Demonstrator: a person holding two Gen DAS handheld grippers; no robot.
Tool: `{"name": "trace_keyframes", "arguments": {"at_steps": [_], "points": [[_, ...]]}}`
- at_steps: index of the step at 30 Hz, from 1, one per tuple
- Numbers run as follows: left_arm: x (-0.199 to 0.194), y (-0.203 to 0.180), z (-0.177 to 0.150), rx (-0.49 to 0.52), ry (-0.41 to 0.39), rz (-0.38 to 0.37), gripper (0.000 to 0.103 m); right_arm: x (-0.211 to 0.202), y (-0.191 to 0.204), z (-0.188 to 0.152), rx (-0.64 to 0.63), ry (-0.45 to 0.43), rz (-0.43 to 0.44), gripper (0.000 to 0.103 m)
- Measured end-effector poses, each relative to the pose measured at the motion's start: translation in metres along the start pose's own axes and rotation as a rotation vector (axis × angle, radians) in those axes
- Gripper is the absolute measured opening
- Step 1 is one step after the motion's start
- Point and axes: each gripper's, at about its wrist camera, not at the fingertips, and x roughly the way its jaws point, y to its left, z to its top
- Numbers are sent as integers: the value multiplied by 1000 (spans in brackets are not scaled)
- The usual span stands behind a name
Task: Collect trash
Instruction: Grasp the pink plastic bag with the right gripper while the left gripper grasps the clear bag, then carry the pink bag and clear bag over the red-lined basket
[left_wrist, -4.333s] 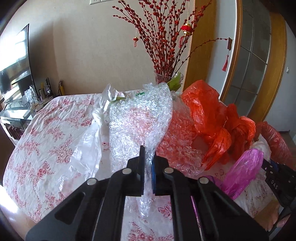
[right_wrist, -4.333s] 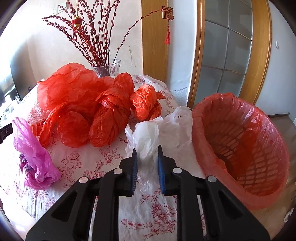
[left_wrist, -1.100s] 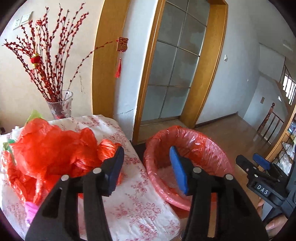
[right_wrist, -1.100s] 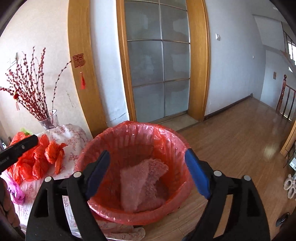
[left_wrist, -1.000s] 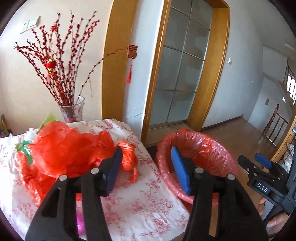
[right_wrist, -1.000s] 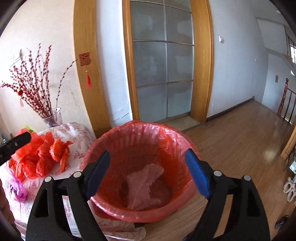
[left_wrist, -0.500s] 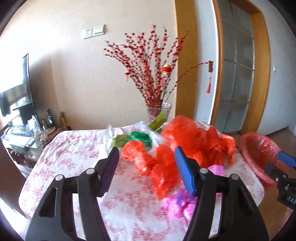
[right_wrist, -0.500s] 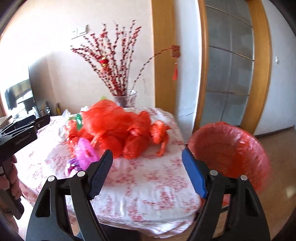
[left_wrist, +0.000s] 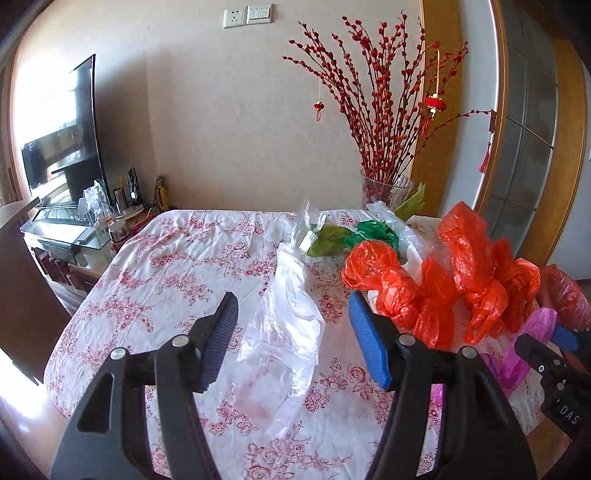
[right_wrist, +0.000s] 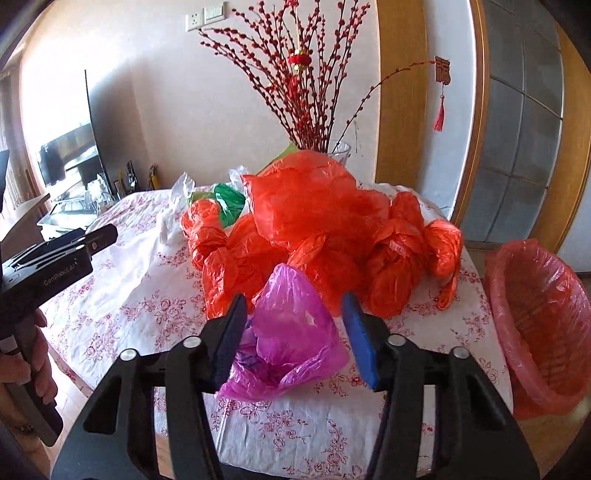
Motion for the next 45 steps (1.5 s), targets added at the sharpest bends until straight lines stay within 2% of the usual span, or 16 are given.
{"name": "trace_keyframes", "arguments": {"at_steps": [1,2,3,4,5,14,17,21,24,33,45], "points": [[4,-1,0,-2,10,-3,62,5,-1,-2,-2,20,5,31],[8,-1,-1,-4,23,-5,62,7,-2,-4,-1,34,10,23],[12,0,-1,-5,31,-9,62,7,-2,-6,4,40,17,20],[16,-1,-2,-4,40,-10,62,5,-4,-8,11,39,21,13],[20,-2,-3,-1,48,-7,62,3,-7,-9,17,37,24,12],[59,-5,-5,-4,131,44,59,-31,-32,-5,30,-18,-19,10],[71,0,-6,-27,174,39,42,-40,-47,-4,55,-38,-41,10],[84,7,-11,-53,225,19,13,-49,-66,-3,84,-53,-70,10],[85,10,-12,-55,226,5,4,-55,-79,-3,110,-64,-93,10],[46,-1,6,-43,133,-73,3,-76,-111,-1,169,-111,-147,10],[-10,-72,30,44,39,-265,3,-101,-151,-4,234,-162,-237,10]]}}
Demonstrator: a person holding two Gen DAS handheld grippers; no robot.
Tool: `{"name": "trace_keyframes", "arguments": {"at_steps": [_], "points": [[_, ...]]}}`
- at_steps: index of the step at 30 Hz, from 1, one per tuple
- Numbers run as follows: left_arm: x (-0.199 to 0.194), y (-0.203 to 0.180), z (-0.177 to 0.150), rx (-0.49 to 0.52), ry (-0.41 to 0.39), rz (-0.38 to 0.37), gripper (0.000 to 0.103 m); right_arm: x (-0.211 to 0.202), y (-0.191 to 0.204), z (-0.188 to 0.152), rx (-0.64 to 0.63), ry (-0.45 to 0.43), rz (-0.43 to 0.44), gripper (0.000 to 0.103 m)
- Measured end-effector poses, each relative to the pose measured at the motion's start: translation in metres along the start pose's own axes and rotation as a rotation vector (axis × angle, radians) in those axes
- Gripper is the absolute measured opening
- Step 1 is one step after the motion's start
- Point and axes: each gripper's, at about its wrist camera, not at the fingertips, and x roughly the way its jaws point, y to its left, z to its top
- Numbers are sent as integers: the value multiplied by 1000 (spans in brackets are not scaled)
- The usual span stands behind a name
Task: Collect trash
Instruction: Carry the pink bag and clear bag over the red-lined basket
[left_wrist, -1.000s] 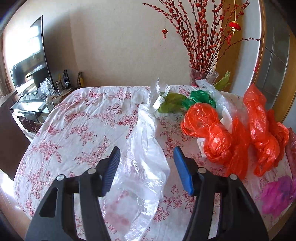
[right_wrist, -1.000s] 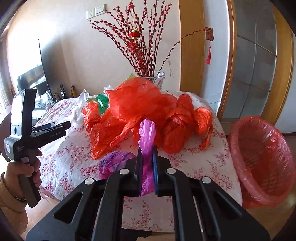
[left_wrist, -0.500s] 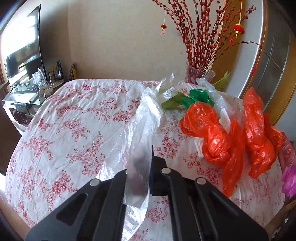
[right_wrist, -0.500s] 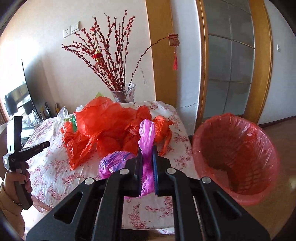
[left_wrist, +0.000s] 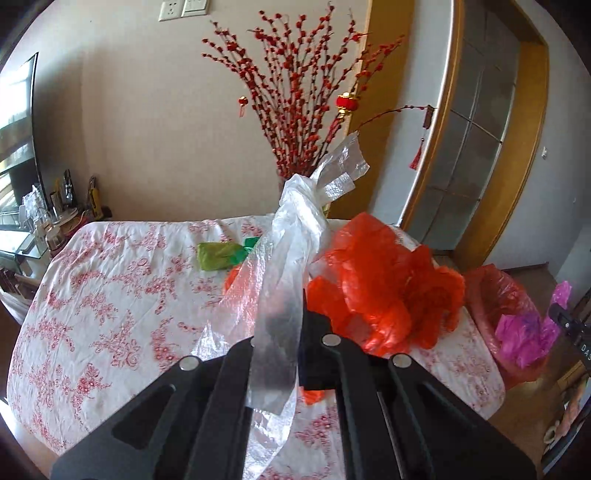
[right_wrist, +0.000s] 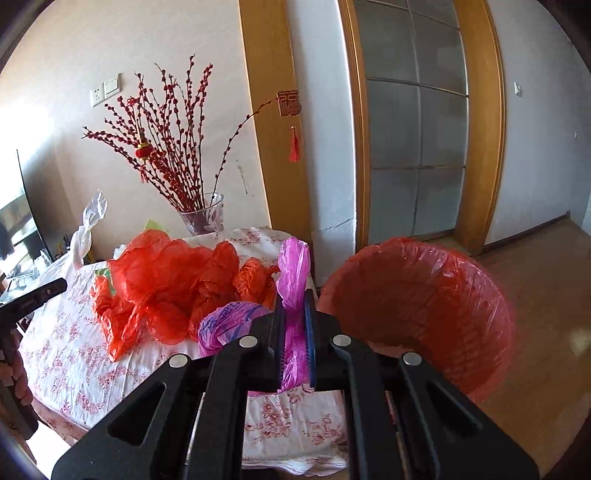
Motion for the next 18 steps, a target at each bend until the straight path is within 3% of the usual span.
{"name": "trace_keyframes", "arguments": {"at_steps": [18], "points": [[10,-120,-1,110,27,-255,3,-15,-71,8,107,-60,-156,10]]}}
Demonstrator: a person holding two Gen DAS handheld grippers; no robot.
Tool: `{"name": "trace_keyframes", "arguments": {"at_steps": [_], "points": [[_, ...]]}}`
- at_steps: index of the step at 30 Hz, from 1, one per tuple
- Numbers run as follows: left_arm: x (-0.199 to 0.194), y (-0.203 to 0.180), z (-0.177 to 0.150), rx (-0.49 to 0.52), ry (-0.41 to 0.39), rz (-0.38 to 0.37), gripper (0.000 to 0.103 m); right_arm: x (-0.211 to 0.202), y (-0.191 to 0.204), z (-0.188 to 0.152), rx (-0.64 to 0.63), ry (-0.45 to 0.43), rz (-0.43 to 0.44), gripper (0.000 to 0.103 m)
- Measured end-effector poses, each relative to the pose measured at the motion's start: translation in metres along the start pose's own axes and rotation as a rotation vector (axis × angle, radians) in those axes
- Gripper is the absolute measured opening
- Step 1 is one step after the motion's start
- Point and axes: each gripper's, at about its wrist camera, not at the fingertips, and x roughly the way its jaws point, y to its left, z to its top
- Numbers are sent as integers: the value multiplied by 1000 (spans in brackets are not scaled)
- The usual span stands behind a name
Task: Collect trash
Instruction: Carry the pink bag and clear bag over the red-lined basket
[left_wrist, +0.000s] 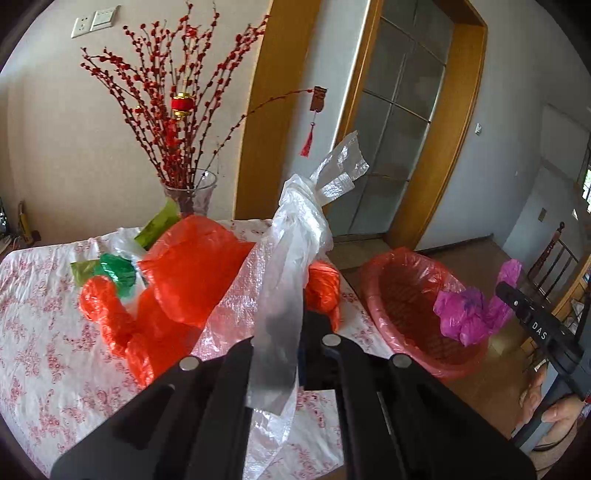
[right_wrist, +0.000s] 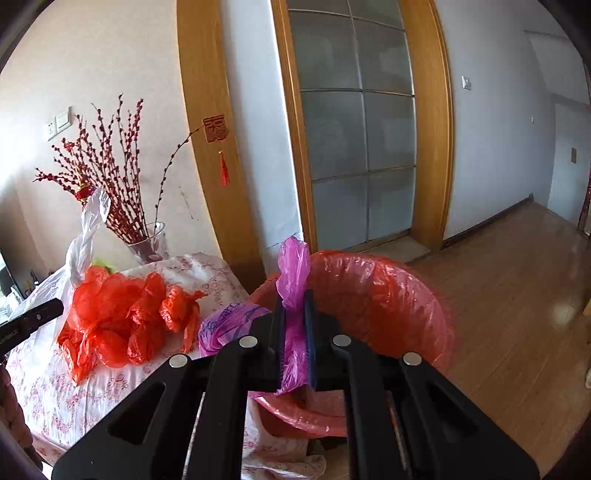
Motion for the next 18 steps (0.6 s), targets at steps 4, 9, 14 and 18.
{"name": "trace_keyframes", "arguments": {"at_steps": [4,9,14,18], "points": [[17,-26,0,31,17,-50,3,3,-20,4,33,-15,-50,10],[40,-59,-1,64,45,-109,3,6,-35,7,49,-43,-114,10],[62,-91,-1,95,69,-165,3,11,-50,14,73,-67,-153,10],[80,-107,1,110,86,-198,3,17,-59,18,89,-78,-179,10]]}}
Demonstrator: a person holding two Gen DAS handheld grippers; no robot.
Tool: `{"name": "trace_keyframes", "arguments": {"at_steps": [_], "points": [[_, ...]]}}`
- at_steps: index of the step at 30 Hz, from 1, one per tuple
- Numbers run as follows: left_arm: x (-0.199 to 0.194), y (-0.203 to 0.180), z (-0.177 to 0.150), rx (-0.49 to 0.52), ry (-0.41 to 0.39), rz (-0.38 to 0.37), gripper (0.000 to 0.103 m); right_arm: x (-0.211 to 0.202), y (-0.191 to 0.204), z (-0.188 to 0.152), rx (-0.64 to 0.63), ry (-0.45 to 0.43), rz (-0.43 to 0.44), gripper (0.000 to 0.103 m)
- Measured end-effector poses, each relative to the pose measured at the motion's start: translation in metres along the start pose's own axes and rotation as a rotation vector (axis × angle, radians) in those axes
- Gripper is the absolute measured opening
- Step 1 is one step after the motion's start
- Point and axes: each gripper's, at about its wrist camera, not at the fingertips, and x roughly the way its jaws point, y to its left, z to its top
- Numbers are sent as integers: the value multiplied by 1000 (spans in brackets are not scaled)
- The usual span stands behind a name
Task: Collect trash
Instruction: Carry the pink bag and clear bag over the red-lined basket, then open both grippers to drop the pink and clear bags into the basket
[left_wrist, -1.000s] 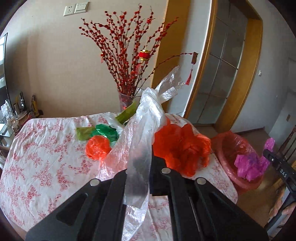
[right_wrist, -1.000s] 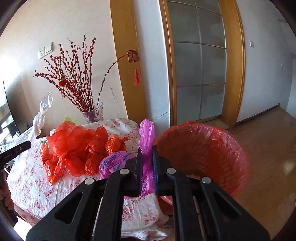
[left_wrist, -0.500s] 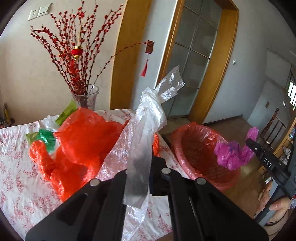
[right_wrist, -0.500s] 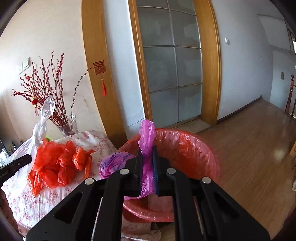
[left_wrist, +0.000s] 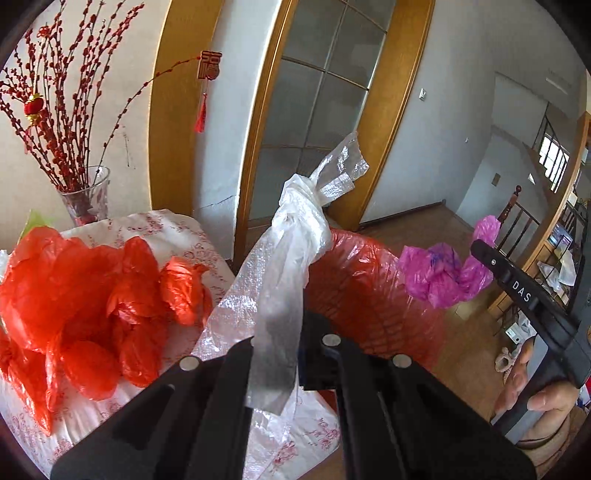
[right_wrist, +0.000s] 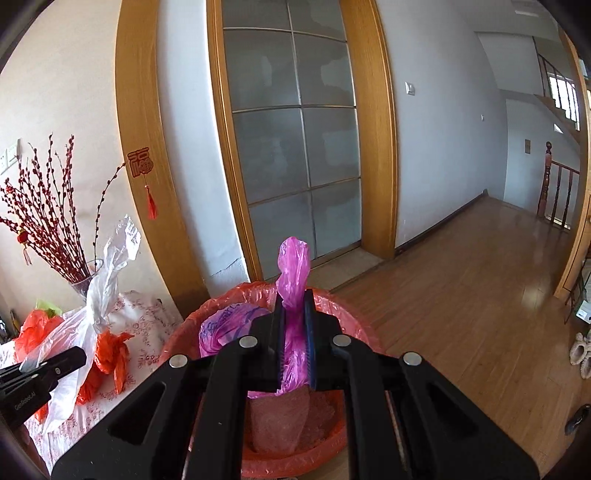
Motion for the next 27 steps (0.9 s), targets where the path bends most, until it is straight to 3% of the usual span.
{"name": "trace_keyframes", "arguments": {"at_steps": [16,18,20,22,27], "points": [[72,-34,2,31,89,-89,4,25,-27,7,57,-3,-27,10],[79,-35,-1,30,103,-90,6,29,-28,6,61,3,-19,20],[85,-35,-4,26,119,-89,12,32,-28,2,56,7,-9,55],[88,-32,-7,22,128,-88,22,32,-28,-1,53,-2,-7,59],[84,-25,-11,27,123,-51,29,35,-28,-8,34,19,-31,59]]}}
